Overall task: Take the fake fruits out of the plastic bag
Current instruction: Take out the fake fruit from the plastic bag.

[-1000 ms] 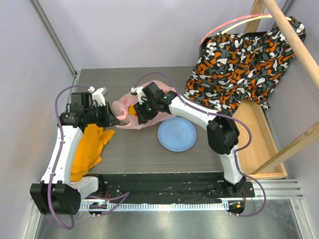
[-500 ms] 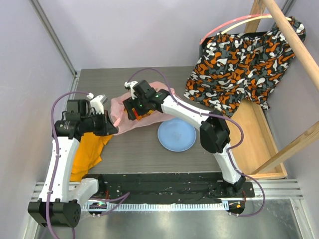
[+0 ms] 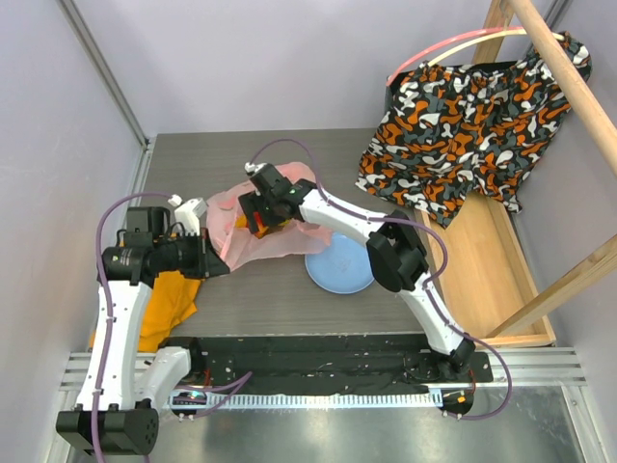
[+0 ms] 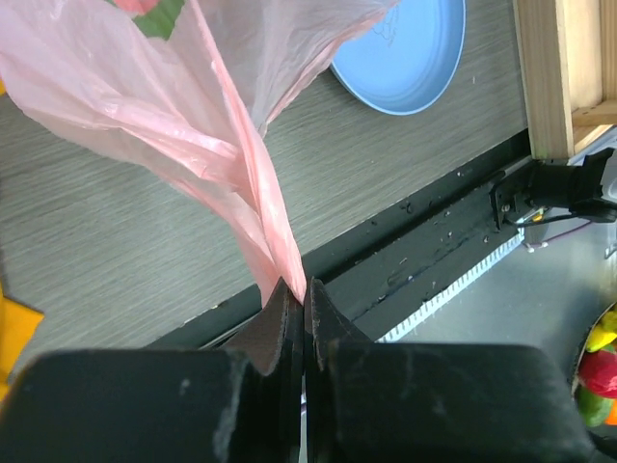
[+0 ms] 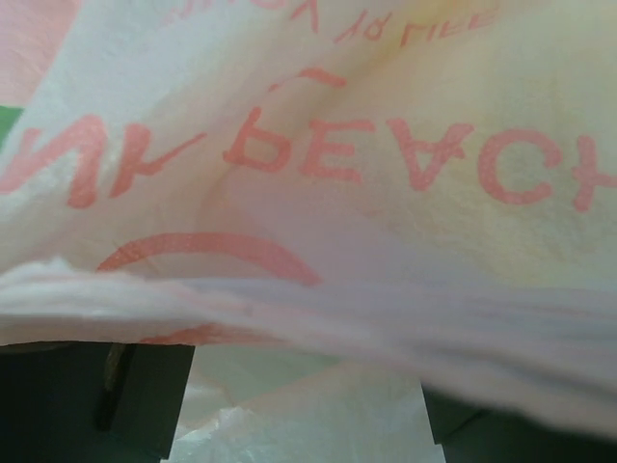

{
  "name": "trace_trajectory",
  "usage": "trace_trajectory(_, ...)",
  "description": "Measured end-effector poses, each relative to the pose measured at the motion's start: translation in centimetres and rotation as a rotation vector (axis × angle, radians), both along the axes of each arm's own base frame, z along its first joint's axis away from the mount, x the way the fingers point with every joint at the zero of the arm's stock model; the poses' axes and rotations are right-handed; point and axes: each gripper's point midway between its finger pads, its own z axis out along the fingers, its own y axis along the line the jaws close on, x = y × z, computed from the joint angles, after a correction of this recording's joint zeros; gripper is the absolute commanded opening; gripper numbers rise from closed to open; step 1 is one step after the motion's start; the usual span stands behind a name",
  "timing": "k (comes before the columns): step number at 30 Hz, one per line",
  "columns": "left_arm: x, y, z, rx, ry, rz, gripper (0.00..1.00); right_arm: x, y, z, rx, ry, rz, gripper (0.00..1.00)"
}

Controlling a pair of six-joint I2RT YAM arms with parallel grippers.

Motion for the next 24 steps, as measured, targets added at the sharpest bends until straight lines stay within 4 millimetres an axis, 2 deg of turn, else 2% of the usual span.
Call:
trace_trajectory(3, -0.2, 0.1, -0.2, -0.017, 0.018, 0.008, 0.00, 0.7, 0.6, 1.3, 0.023, -0.034, -0.012, 0.88)
trace_trajectory(5, -0.3, -0.2, -0.2, -0.031, 0.025, 0.000, 0.00, 1.0, 0.8, 1.8, 0.034, -0.043, -0.019, 0.93)
trace_trajectory(7, -0.5, -0.3, -0.2, -0.041, 0.031, -0.007, 0.00, 1.4, 1.2, 1.9, 0.048, -0.048, -0.025, 0.93)
trace_trajectory(10, -0.5, -0.4, -0.3, -0.049, 0.037, -0.011, 0.00, 1.9, 2.1, 1.2, 0.065, -0.048, -0.025, 0.93)
trace_trajectory(13, -0.5, -0.5, -0.4, -0.051, 0.043, -0.013, 0.00, 1.9, 2.5, -0.5, 0.053, -0.031, -0.023, 0.90)
trace_trajectory(16, -0.4, -0.4, -0.5, -0.052, 0.053, -0.010, 0.00, 1.5, 2.6, -2.2, 0.029, -0.011, -0.018, 0.74)
trace_trajectory(17, -0.4, -0.4, -0.5, -0.052, 0.055, -0.010, 0.00, 1.5, 2.6, -2.2, 0.028, -0.014, -0.015, 0.67)
trace_trajectory(18, -0.3, -0.5, -0.5, -0.053, 0.056, -0.010, 0.00, 1.5, 2.6, -2.2, 0.025, -0.015, -0.014, 0.55)
trace_trajectory(21, -0.3, -0.5, -0.5, -0.059, 0.057, -0.008, 0.00, 1.5, 2.5, -2.4, 0.017, -0.021, -0.003, 0.36)
trace_trajectory(24, -0.1, -0.5, -0.4, -0.061, 0.052, -0.006, 0.00, 1.5, 2.4, -2.2, 0.012, -0.027, 0.020, 0.27)
